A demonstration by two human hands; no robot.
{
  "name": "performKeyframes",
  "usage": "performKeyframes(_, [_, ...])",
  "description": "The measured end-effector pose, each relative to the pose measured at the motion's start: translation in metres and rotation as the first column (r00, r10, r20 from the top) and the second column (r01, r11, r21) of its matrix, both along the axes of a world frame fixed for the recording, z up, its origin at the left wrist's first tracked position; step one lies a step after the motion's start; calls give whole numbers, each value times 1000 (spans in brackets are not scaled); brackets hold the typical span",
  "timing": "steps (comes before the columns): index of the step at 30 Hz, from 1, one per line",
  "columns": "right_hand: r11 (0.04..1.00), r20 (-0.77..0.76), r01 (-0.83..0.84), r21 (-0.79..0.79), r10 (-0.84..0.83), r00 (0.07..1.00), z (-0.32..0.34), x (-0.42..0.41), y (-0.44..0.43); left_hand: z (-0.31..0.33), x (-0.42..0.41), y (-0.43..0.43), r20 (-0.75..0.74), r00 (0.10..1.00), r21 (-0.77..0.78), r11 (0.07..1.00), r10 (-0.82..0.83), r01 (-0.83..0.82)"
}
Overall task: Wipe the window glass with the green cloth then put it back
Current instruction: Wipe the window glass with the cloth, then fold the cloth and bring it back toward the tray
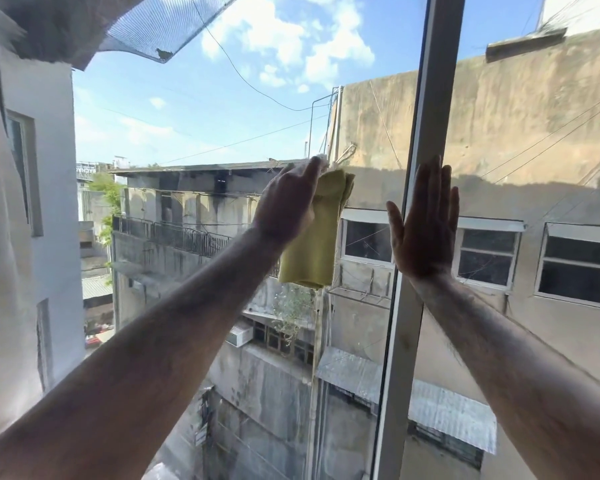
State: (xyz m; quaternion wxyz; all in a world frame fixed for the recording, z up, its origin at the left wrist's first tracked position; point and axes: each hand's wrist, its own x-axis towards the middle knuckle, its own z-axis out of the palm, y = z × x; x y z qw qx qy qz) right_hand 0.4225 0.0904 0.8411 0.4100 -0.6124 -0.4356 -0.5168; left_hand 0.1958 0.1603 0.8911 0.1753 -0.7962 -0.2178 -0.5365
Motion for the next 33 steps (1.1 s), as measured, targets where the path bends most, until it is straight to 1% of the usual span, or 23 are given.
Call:
performKeyframes(2, [995, -37, -95, -15, 94, 995, 3, -5, -9, 2, -9, -1, 69, 996, -78, 996, -47, 52])
performKeyframes(3, [988, -19, -152, -22, 152, 988, 5, -10, -14, 2, -13, -1, 102, 993, -113, 991, -62, 73])
performKeyframes(4, [977, 44, -208, -43, 210, 977, 7, -16, -19, 3, -16, -2, 130, 989, -144, 985, -76, 95])
performKeyframes(5, [962, 119, -258, -90, 267, 956, 8, -24, -22, 4, -20, -3, 160, 983, -175, 978, -88, 116])
performKeyframes(6, [941, 160, -301, -155, 325, 932, 9, -33, -24, 5, -24, -4, 199, 975, -207, 968, -100, 141])
performKeyframes(7, [909, 134, -349, -227, 384, 914, 10, -45, -26, 7, -28, -5, 250, 962, -245, 954, -111, 174])
performKeyframes(8, [866, 36, -410, -285, 437, 899, 11, -56, -26, 8, -32, -6, 314, 941, -285, 933, -125, 219])
performKeyframes(9, [822, -101, -481, -304, 474, 875, 13, -67, -28, 8, -36, -8, 385, 912, -320, 907, -139, 273])
performKeyframes(11, [761, -348, -593, -263, 499, 794, 17, -80, -30, 6, -45, -10, 536, 831, -369, 845, -146, 387])
performKeyframes(13, [706, -518, -690, -159, 535, 668, 19, -85, -33, -1, -57, -7, 650, 750, -416, 768, -122, 486])
performKeyframes(14, [670, -592, -738, -82, 563, 577, 19, -86, -34, -7, -63, -5, 682, 723, -451, 713, -112, 536])
performKeyframes(15, [631, -649, -776, 12, 595, 474, 19, -87, -37, -14, -70, -3, 701, 703, -486, 644, -116, 591])
performKeyframes(17, [547, -724, -814, 195, 640, 257, 15, -90, -42, -34, -82, 1, 726, 670, -545, 467, -151, 696])
performKeyframes(19, [480, -765, -813, 329, 640, 68, 6, -91, -44, -55, -93, 1, 737, 655, -605, 268, -168, 749])
performKeyframes(20, [464, -779, -804, 371, 627, 3, 0, -92, -45, -65, -97, 1, 741, 649, -624, 178, -174, 761])
performKeyframes(21, [456, -791, -799, 392, 611, -39, -9, -92, -45, -76, -101, 1, 742, 645, -637, 106, -182, 764])
performKeyframes(23, [451, -813, -797, 402, 576, -84, -29, -92, -47, -99, -109, 5, 749, 633, -644, 11, -194, 765])
performKeyframes(25, [459, -848, -801, 383, 520, -108, -54, -91, -49, -125, -115, 8, 757, 629, -646, -60, -180, 761])
performKeyframes(27, [457, -874, -809, 370, 466, -136, -84, -89, -52, -158, -121, 7, 744, 645, -666, -110, -173, 738])
performKeyframes(29, [454, -895, -809, 373, 405, -186, -118, -88, -55, -193, -125, 3, 728, 669, -685, -121, -152, 718])
performKeyframes(33, [459, -928, -815, 352, 284, -241, -203, -91, -61, -281, -128, -11, 671, 742, -734, -149, -10, 662])
